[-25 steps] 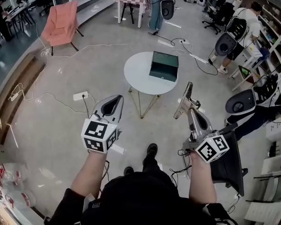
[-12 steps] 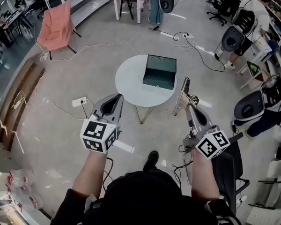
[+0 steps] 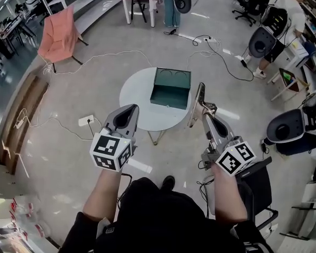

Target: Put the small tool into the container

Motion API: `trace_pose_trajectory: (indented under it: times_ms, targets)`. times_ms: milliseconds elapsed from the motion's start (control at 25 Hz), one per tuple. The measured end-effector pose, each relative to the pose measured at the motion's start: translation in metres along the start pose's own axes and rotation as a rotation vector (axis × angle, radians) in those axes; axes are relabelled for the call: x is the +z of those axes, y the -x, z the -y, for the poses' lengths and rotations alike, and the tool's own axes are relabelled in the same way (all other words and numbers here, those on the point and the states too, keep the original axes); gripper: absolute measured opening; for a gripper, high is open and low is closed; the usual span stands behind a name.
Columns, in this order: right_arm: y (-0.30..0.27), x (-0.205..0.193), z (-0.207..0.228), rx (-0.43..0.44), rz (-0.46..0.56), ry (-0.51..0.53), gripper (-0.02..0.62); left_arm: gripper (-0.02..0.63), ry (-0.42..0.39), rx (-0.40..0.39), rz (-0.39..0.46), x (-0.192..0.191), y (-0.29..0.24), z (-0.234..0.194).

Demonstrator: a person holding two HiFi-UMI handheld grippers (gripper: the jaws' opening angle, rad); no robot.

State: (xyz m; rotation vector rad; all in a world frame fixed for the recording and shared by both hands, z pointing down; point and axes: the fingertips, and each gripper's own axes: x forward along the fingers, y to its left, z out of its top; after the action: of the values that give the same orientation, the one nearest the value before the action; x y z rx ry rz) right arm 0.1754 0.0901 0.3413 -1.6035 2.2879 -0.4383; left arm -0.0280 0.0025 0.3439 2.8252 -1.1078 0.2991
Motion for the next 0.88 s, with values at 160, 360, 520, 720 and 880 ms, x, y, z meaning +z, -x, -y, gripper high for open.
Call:
trace_pose_trajectory:
  times_ms: [160, 360, 520, 720, 880]
  targets:
    - [-0.002, -0.003, 0.014, -0.006, -0.028, -0.002, 0.012, 0.006, 0.011, -0.003, 0.005, 0.002, -0.017, 0.000]
    - [-0.015, -0.002, 0.031, -0.017, -0.046, 0.006, 0.012, 0.006, 0.036, -0.015, 0.006, -0.005, -0.042, -0.010]
    - [-0.040, -0.002, 0.051, -0.041, -0.043, 0.016, 0.012, 0.006, 0.043, -0.031, 0.006, -0.010, -0.071, -0.030]
    - [-0.093, 0.002, 0.071, -0.058, -0.054, 0.013, 0.012, 0.006, 0.048, -0.032, 0.022, 0.005, -0.113, -0.076]
    - [-0.141, 0.010, 0.075, -0.054, -0.053, 0.033, 0.012, 0.006, 0.045, -0.046, 0.032, 0.020, -0.145, -0.116]
